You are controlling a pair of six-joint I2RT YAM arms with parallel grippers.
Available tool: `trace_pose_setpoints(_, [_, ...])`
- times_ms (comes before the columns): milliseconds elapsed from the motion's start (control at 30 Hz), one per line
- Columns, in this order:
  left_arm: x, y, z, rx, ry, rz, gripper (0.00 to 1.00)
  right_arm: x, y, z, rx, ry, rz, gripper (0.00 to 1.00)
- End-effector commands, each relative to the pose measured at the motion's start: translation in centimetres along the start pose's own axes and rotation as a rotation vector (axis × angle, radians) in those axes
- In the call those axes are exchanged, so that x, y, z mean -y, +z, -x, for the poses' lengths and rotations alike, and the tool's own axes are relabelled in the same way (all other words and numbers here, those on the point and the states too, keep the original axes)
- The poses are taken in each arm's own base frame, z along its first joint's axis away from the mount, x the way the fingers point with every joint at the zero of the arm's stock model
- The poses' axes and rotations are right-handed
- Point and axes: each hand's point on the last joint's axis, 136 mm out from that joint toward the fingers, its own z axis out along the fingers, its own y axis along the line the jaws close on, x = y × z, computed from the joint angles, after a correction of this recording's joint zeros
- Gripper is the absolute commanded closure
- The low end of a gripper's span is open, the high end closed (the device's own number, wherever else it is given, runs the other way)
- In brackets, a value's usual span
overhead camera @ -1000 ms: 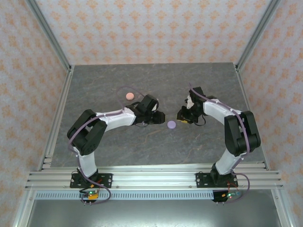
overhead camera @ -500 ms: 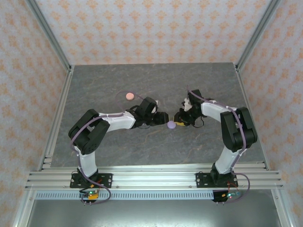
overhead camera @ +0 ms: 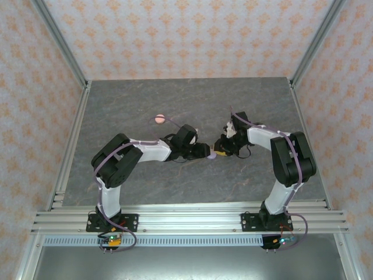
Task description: Insert the wireless bluetooth earbuds into the charging case
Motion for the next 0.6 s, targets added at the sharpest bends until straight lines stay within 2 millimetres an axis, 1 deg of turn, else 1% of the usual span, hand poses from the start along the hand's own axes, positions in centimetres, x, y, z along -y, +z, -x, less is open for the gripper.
trace_pose_setpoints(0, [-0.3, 0.9, -0.6, -0.021, -0.019, 0.0, 0.47, 1.0, 0.7, -0.5, -0.01, 0.033, -0.009, 0.78])
trace_pose_setpoints(233, [-0.1, 1.9, -1.0, -0.033, -0.047, -0.036, 0.49, 1.4, 0.9, -0.9, -0.007, 0.046, -0.006, 0.78])
trace_pose_setpoints(567, [0.3, 2.8, -1.3, -0.045, -0.085, -0.081, 0.56, 1.4, 1.1, -1.0, -0.005, 0.058, 0.006, 0.78])
